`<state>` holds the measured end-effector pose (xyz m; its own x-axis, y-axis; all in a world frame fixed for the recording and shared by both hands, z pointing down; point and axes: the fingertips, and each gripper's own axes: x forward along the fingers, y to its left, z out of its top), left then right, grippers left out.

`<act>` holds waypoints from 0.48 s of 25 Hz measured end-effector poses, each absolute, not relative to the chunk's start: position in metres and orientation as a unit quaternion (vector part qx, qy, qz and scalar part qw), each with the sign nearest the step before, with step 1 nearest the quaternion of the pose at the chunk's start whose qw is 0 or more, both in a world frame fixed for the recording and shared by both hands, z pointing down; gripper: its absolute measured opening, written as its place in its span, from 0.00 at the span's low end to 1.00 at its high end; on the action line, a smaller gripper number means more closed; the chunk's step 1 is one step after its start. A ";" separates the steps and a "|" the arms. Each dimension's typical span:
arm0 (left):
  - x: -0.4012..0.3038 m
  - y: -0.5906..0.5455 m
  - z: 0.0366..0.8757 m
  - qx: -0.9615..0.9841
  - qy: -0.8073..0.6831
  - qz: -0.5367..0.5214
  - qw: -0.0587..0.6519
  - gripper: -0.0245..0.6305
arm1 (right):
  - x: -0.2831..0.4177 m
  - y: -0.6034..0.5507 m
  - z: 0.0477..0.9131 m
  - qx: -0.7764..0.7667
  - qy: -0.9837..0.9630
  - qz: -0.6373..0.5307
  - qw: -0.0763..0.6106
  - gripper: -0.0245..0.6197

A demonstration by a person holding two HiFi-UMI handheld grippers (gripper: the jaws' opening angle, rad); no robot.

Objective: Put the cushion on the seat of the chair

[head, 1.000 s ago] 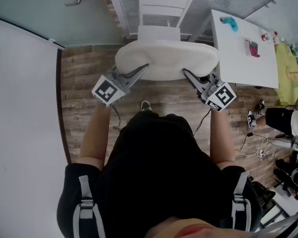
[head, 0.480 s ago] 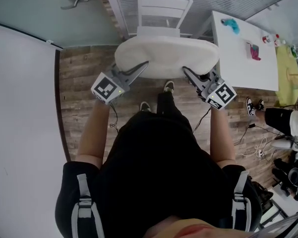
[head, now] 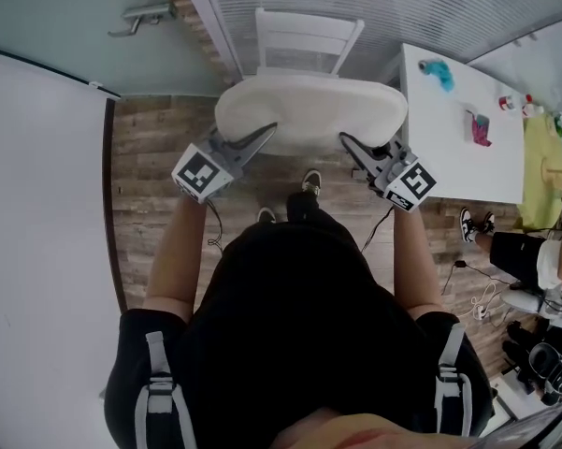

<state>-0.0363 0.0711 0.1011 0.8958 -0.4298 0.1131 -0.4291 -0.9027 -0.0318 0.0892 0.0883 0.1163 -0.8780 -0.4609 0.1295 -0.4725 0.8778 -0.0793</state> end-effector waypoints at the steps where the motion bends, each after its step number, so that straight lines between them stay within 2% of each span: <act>1: -0.030 0.063 0.102 -0.973 0.223 -0.056 0.000 0.14 | 0.095 0.081 0.119 0.239 -0.968 0.058 0.053 0.12; 12: 0.015 -0.007 0.124 -0.962 0.257 -0.084 -0.028 0.15 | 0.141 0.006 0.141 0.213 -0.972 0.080 0.053 0.12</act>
<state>0.0152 -0.0069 0.1242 0.8540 -0.4896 0.1758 -0.4992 -0.8664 0.0118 0.1409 0.0062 0.1411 -0.9035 -0.4062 0.1371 -0.4231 0.8963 -0.1329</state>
